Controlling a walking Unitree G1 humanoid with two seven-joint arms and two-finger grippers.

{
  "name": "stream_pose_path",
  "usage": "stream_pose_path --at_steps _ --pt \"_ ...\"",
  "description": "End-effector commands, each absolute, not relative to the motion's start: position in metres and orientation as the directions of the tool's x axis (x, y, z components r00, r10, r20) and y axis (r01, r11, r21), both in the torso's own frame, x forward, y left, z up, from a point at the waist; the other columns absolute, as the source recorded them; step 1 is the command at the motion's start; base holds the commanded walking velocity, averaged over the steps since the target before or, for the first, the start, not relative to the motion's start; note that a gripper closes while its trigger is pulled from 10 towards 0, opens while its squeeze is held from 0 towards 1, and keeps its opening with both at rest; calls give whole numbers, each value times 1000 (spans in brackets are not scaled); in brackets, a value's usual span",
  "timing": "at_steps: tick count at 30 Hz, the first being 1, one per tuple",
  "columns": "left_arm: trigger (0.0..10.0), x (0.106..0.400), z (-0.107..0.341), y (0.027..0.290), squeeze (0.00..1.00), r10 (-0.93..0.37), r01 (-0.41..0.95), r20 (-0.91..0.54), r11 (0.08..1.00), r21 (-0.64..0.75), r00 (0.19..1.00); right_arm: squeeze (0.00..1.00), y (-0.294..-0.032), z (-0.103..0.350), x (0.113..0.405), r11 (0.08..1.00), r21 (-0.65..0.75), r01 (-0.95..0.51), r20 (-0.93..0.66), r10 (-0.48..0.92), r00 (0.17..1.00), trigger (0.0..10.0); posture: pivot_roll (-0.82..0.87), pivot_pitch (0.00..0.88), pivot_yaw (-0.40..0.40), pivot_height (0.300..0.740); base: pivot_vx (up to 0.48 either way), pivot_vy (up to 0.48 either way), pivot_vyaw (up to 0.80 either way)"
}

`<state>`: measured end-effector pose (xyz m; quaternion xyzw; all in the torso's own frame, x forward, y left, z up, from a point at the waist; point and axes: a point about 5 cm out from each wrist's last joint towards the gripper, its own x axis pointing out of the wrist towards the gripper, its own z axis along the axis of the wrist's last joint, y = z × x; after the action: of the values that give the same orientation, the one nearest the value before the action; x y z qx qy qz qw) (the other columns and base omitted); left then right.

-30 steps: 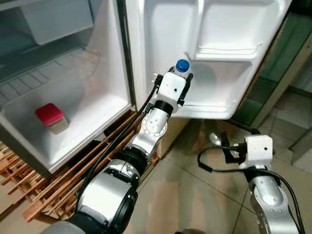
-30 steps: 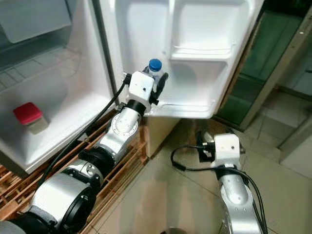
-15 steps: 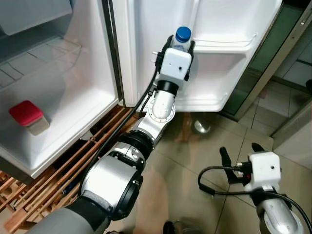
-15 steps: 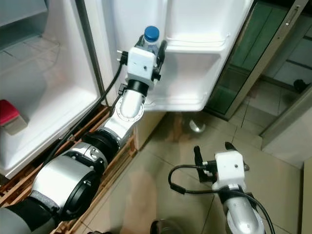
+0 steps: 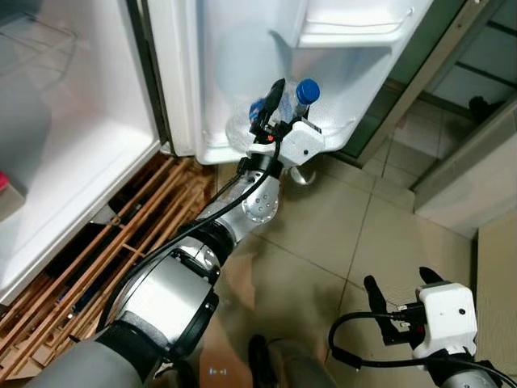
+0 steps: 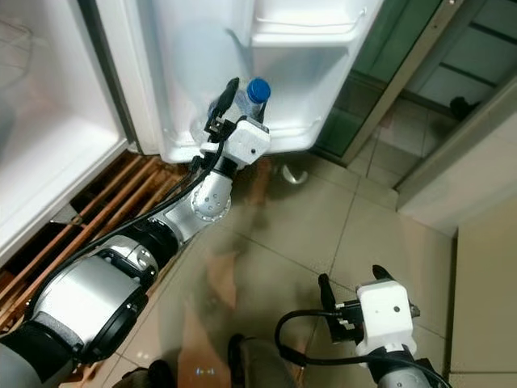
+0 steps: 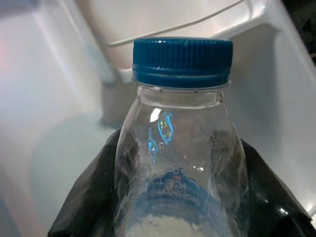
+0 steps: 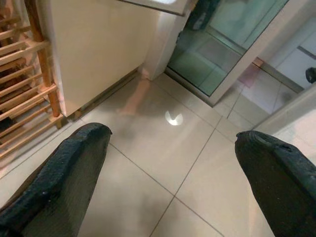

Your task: Restocking fridge

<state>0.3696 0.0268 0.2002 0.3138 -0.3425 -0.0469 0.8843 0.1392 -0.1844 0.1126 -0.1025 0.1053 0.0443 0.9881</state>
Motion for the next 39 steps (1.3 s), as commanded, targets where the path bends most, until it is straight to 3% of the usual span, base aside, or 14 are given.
stream_pose_path --at_steps 1,4,8,14,22,23,27,32,36,39 --pt "10000 373 181 44 0 -234 -159 505 770 618 830 20 -187 113 134 973 -205 -108 -241 57 969 10000 -608 303 -125 740 0 0 0" --pt "10000 379 179 59 0 -154 -180 472 788 589 868 16 -186 114 132 973 -203 -107 -246 55 968 10000 -606 306 -124 740 0 0 0" --pt "10000 388 174 102 0 72 -269 388 834 481 919 20 -184 111 131 974 -196 -110 -261 57 964 10000 -594 305 -118 740 0 0 0" --pt "10000 395 184 145 0 265 -402 359 828 390 895 16 -182 109 137 974 -195 -114 -256 61 965 10000 -567 296 -108 740 0 0 0" --pt "10000 397 196 150 0 165 -435 467 707 558 869 16 -178 112 148 976 -179 -123 -215 83 973 10000 -552 281 -91 740 0 0 0" --pt "10000 396 196 151 0 144 -447 487 671 592 861 24 -166 125 153 978 -109 -180 -147 163 976 10000 -548 277 -83 740 0 0 0" --pt "10000 396 202 159 0 163 -487 517 645 589 840 20 -142 153 164 949 -66 -308 -21 307 951 10000 -544 273 -80 740 0 0 0" --pt "10000 398 205 166 0 216 -494 495 678 545 842 20 -136 161 173 941 -86 -326 24 329 944 10000 -532 265 -77 740 0 0 0" --pt "10000 400 204 167 0 256 -447 422 771 453 870 16 -137 158 181 949 -99 -299 25 303 953 10000 -499 241 -47 740 0 0 0" --pt "10000 399 208 154 0 173 -389 455 811 437 873 12 -137 158 187 956 -84 -281 31 285 958 10000 -478 232 -35 740 0 0 0"
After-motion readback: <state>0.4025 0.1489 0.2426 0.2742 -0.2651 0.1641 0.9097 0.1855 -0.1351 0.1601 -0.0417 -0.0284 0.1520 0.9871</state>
